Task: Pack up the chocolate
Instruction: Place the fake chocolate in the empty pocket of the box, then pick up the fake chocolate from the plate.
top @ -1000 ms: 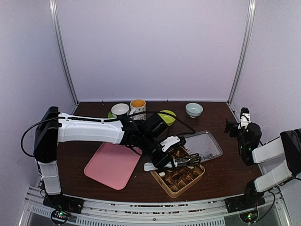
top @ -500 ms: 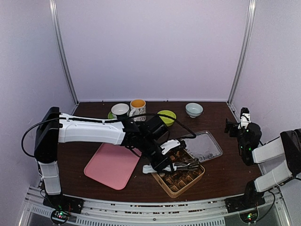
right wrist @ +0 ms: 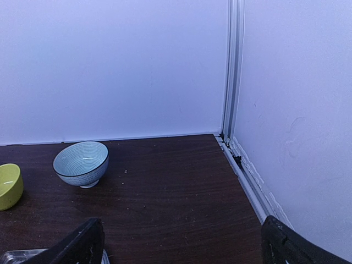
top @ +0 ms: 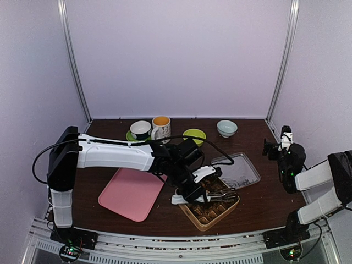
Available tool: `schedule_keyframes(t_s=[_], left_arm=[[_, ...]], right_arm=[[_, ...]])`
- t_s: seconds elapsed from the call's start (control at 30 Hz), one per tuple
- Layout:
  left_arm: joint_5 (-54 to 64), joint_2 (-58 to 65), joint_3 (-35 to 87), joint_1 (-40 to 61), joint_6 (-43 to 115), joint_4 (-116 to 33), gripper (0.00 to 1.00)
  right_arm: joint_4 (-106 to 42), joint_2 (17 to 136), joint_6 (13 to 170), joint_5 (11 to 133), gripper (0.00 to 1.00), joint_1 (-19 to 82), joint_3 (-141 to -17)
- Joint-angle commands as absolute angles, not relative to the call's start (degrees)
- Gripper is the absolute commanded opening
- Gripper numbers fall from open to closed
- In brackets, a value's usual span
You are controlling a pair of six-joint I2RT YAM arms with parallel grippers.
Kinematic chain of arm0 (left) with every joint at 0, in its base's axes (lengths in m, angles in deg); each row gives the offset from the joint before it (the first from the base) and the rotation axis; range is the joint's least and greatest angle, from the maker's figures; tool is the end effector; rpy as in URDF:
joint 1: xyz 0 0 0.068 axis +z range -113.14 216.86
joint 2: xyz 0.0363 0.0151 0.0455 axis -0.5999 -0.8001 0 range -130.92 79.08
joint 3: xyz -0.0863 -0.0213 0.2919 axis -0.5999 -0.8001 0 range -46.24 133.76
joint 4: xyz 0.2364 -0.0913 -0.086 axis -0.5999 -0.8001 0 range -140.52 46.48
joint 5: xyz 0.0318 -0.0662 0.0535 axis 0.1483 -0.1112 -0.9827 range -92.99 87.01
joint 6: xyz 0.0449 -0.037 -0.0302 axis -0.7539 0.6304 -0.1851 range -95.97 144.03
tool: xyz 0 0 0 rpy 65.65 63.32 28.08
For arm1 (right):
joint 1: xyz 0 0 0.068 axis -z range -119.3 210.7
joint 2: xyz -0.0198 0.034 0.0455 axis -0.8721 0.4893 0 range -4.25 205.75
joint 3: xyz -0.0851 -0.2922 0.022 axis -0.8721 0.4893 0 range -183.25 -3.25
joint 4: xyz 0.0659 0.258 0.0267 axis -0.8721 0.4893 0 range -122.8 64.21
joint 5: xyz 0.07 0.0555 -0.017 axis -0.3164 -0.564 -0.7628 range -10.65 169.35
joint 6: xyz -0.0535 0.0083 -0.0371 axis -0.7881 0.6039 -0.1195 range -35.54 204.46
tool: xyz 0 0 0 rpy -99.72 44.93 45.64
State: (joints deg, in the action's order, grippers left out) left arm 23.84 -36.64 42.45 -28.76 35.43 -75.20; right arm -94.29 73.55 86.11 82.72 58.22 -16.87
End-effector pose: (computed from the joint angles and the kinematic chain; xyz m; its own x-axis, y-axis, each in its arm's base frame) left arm 0.1697 -0.4311 0.2179 -0.5255 0.7324 -0.4330 0.8220 0.3055 -0.4807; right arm 0.2461 0.0077 0.1978 -0.0462 0.0268 -0.9986 0.0167 0.9995 0.0261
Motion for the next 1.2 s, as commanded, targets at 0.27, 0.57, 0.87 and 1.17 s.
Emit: schedule_keyframes(t_s=[0.27,0.57,0.87,1.17], left_arm=[[21.7,-35.6,44.2,-29.0,34.8,-74.1,0.42],[17.1,-30.7,41.6,-29.0,35.2,-73.2,0.43],[8.9,-20.8,36.1,-28.8,36.4,-72.9,0.44],[-0.3,-12.1,29.7,-26.8,40.6,-73.7,0.43]], right_arm=[[-95.1,73.7,85.9,82.5,1.00,58.4,-17.6],[-95.1,73.6,85.9,82.6,1.00,58.4,-17.6],[-95.1,73.6,85.9,82.6,1.00,58.4,-17.6],[-95.1,73.7,85.9,82.5,1.00,58.4,-17.6]])
